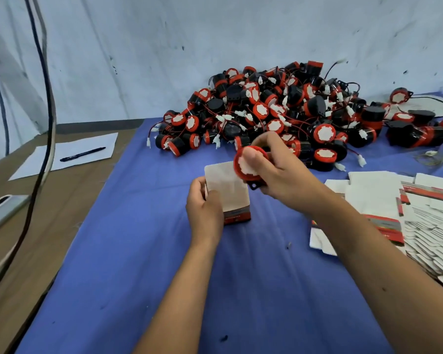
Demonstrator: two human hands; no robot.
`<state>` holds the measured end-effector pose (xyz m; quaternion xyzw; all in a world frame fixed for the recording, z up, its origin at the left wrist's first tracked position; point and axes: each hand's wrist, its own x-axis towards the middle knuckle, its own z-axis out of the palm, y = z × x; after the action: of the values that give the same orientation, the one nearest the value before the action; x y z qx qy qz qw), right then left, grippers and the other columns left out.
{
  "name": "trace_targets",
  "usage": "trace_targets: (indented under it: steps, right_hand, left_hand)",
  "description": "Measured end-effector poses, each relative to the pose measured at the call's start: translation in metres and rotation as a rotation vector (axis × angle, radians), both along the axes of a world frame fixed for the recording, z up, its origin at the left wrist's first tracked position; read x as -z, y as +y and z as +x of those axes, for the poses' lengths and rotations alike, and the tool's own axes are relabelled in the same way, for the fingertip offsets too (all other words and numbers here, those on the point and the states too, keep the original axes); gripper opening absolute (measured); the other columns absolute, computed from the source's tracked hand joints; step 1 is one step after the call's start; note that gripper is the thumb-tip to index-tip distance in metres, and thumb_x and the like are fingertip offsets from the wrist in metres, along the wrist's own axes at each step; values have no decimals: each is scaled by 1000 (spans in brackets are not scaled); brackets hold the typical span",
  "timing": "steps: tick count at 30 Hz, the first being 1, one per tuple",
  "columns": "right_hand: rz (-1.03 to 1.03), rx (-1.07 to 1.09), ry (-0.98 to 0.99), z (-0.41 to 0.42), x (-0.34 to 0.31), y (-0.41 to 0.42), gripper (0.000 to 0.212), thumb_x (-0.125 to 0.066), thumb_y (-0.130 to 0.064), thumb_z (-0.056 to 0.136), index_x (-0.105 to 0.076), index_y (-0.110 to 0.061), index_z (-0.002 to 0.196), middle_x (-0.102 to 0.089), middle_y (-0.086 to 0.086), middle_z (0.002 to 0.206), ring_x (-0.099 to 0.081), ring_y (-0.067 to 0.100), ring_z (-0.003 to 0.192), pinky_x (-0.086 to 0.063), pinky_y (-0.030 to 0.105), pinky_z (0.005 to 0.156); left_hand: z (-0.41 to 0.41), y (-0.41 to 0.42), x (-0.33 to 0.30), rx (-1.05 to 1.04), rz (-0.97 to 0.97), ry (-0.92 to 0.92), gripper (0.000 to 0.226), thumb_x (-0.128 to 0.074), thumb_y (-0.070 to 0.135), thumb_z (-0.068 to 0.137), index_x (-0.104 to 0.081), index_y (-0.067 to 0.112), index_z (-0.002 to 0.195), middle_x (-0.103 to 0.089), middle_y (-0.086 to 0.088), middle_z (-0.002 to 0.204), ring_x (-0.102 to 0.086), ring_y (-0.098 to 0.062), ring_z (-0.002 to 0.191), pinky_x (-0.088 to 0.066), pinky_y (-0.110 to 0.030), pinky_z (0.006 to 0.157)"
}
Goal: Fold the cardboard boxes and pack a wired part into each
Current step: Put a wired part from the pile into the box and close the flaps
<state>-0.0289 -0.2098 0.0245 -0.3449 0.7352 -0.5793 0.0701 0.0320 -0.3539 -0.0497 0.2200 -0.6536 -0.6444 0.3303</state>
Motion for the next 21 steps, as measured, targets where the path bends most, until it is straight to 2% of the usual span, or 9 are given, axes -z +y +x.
trace_targets:
  steps: [2,4,7,9,11,13,14,17,21]
  right_hand:
    - [-38,-156,-78,18,-11,-20,27,-56,-50,100,-57,-25,109,-60,-5,76,-53,10,56,-39,19,45]
    - [68,-205,-22,30,-14,-38,16,-58,-42,102,-65,-27,105,-62,-11,76,-55,5,56,-43,19,50]
    - [227,-25,72,27,-4,-50,26,-56,-41,103,-64,-17,107,-67,-3,91,-64,13,72,-52,35,67]
    - [359,112,187,19,4,-43,30,-53,-41,104,-63,-14,108,-68,4,100,-63,22,91,-52,45,82]
    - [458,178,276,14,9,-34,30,-50,-40,106,-65,-14,111,-70,5,106,-62,24,96,-51,45,85]
    - [507,211,308,10,13,-27,30,-49,-37,107,-67,-13,111,-70,7,106,-61,24,96,-51,44,86]
    - [510,217,314,10,14,-25,30,-48,-35,107,-67,-12,112,-70,8,106,-61,26,97,-51,44,87]
    - [583,260,393,8,14,-23,28,-46,-28,108,-68,-10,108,-68,7,98,-59,24,91,-47,38,80]
    - [792,285,525,15,13,-28,17,-55,-11,97,-58,-15,81,-63,4,81,-53,22,75,-35,32,64]
  left_hand:
    - [0,3,0,29,-27,41,19,-48,8,92,-66,10,98,-70,-4,89,-62,-23,84,-52,-42,74]
    - [0,6,2,48,-2,73,22,-50,2,97,-70,9,103,-71,7,86,-65,-19,88,-55,-25,74]
    - [0,10,2,69,78,21,27,-54,-6,100,-68,17,95,-71,9,87,-67,-5,82,-50,-8,64]
    - [0,8,5,65,-47,-71,23,-58,-1,97,-69,18,95,-74,0,93,-67,-12,86,-51,-11,64]
    - [0,5,5,83,-130,-87,20,-56,3,93,-71,14,103,-76,-5,100,-69,-19,93,-59,-28,76]
    - [0,3,6,82,-134,-90,22,-48,0,95,-69,9,98,-74,-9,97,-67,-23,89,-57,-48,83]
    - [1,2,6,85,-120,-101,25,-46,0,97,-69,10,95,-74,-10,95,-66,-25,87,-56,-51,84]
    - [1,-1,7,159,20,-81,32,-46,3,94,-73,18,91,-77,-6,94,-70,-24,88,-60,-47,83]
    - [3,0,5,148,141,-57,31,-45,9,95,-74,19,91,-76,-2,88,-65,-15,79,-53,-26,66]
